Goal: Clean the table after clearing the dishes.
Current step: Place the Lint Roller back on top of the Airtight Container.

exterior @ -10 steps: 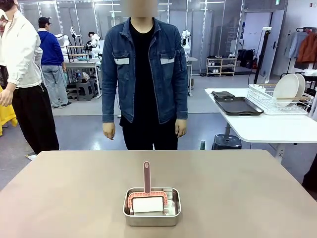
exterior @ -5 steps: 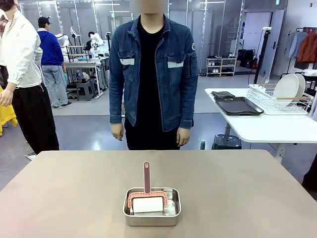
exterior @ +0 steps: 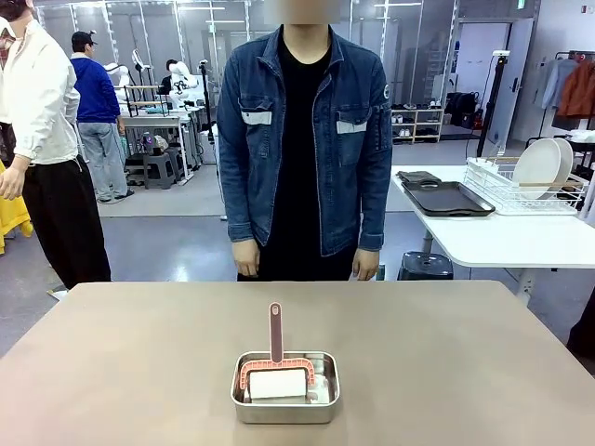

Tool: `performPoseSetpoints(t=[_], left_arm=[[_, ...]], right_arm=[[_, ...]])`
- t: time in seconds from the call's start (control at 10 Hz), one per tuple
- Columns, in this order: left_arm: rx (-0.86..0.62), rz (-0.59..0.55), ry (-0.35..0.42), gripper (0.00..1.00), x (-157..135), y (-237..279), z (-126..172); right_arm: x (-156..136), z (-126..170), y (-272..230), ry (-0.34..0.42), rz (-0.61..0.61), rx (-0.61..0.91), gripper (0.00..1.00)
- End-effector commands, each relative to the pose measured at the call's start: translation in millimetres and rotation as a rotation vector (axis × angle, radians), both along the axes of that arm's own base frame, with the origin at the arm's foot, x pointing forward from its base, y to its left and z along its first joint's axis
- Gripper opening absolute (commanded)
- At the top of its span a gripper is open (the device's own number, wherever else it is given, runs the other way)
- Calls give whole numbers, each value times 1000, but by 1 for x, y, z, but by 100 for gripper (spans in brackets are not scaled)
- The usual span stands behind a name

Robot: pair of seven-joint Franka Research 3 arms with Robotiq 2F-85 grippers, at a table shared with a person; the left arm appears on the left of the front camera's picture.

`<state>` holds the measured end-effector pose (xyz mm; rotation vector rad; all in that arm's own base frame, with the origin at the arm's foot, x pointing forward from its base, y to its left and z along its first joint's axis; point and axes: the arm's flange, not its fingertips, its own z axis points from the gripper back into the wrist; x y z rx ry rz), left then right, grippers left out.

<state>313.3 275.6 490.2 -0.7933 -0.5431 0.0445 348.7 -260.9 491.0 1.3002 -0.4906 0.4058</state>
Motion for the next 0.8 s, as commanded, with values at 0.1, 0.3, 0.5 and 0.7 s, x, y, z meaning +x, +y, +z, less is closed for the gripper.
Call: performPoseSetpoints(t=[0.1, 0.3, 0.5, 0.7], left_arm=[[-1, -13, -13, 100, -4, 1, 3], [-1, -13, -13, 100, -4, 1, 3], [-1, -13, -13, 100, -4, 1, 3], [-1, -13, -13, 100, -4, 1, 3]], right_arm=[[-2, 1, 0, -17, 12, -5, 100], [-2, 1, 0, -17, 12, -5, 100], [-2, 1, 0, -17, 12, -5, 100], [-2, 1, 0, -17, 12, -5, 100]])
